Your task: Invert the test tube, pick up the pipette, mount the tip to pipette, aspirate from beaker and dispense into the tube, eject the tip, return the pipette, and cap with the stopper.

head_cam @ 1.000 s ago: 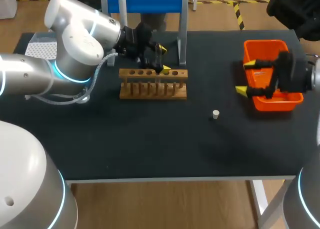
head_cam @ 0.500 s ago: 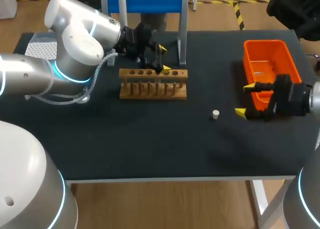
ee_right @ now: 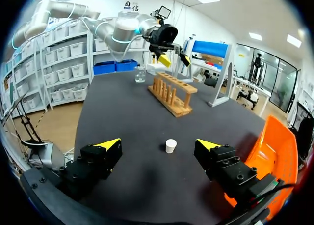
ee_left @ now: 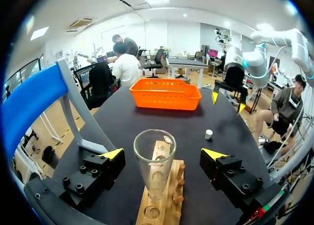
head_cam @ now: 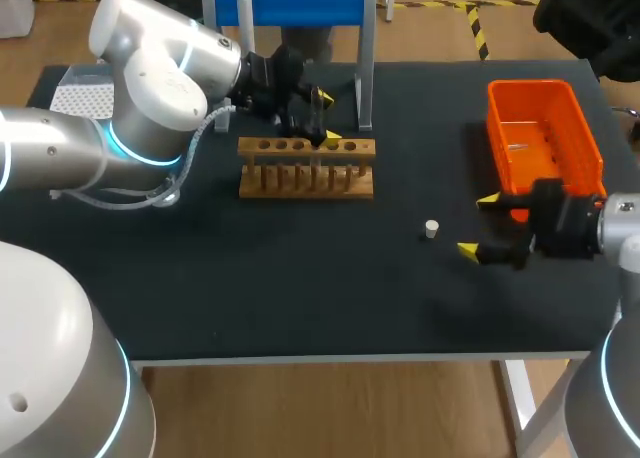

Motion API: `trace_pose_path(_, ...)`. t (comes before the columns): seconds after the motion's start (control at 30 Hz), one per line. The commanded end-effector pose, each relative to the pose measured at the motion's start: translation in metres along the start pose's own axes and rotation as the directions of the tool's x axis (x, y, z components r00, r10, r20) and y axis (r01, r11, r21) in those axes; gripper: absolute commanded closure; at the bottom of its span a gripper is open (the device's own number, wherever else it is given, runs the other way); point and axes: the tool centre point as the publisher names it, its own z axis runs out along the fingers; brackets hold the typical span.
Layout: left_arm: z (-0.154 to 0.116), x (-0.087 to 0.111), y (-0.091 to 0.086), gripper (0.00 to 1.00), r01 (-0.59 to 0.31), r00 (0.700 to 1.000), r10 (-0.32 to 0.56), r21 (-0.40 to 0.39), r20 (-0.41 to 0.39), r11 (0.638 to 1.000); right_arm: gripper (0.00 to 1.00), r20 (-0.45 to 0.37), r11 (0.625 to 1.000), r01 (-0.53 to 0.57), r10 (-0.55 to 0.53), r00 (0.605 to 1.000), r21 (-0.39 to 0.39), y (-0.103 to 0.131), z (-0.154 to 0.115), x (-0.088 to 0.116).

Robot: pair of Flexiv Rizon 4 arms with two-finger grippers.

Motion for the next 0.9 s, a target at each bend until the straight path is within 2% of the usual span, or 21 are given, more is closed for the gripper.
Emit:
trace_pose_path(0.03,0.000,0.000,0.000,0.00,0.000,1.000,0.000,0.000,-0.001,1.000,0.00,0.006,1.000,-0.004,0.004,1.000,0.005,-0.005,0.016,0.001)
trace_pose_path(0.5,0.000,0.000,0.000,0.00,0.000,1.000,0.000,0.000,-0.001,1.000,0.00,0.014,0.999,-0.030,0.029,0.999,0.027,-0.016,0.044,0.002)
trace_pose_path(0.63,0.000,0.000,0.000,0.00,0.000,1.000,0.000,0.000,-0.001,1.000,0.00,0.024,0.999,-0.034,0.034,0.999,0.003,-0.018,0.051,0.002)
trace_pose_path(0.9,0.000,0.000,0.000,0.00,0.000,1.000,0.000,0.000,-0.001,1.000,0.00,0.036,0.999,-0.036,0.036,0.999,0.004,-0.022,0.061,0.001)
